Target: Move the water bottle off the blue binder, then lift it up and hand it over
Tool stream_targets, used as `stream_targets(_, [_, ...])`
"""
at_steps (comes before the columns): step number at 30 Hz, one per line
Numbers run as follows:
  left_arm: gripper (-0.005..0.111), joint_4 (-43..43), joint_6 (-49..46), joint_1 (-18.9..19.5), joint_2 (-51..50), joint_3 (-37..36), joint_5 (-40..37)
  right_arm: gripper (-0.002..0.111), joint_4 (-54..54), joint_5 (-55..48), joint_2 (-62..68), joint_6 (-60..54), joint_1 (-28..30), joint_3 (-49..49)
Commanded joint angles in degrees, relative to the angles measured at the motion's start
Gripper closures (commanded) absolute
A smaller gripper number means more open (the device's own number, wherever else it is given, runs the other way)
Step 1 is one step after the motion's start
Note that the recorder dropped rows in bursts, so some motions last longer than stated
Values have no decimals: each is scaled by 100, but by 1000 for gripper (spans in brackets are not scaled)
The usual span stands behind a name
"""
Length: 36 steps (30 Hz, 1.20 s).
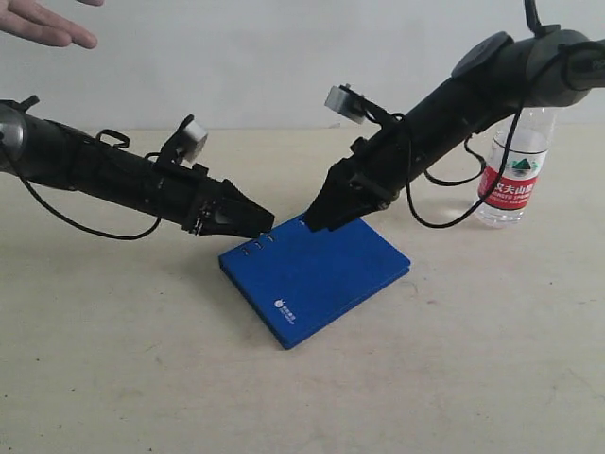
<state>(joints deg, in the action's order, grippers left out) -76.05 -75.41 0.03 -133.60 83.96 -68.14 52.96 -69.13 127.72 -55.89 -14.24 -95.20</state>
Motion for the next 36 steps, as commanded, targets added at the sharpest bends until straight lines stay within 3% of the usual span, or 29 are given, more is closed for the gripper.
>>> stream_targets(1, [55, -45, 197, -1, 43, 35, -182, 64, -703, -83, -446, 54, 52, -19])
stream_targets(4, [55, 142, 256, 0, 43, 35, -84, 64, -1054, -83, -652, 973, 55, -19])
stream_targets(7, [55, 567, 338, 0, 43, 35, 699, 64, -990, -83, -674, 1697, 55, -19])
stream_targets(11, [55, 895, 413, -11, 33, 35, 1209, 64, -990, -83, -653, 1793, 55, -19])
stream_targets(16, [55, 1290, 843, -11, 33, 35, 470, 64, -990, -83, -653, 1872, 55, -19])
stream_targets(23, [58, 277, 231, 2, 45, 35, 419, 64, -1002, -83, -653, 1854, 55, -19])
stream_targets(26, [58, 433, 185, 2, 73, 45, 357, 64, -1002, -83, -653, 1807, 55, -19])
stream_targets(34, [58, 705, 185, -9, 73, 33, 1804, 64, -1002, -83, -653, 1793, 55, -19])
stream_targets(36, [58, 716, 185, -9, 73, 33, 1803, 64, -1002, -83, -653, 1793, 55, -19])
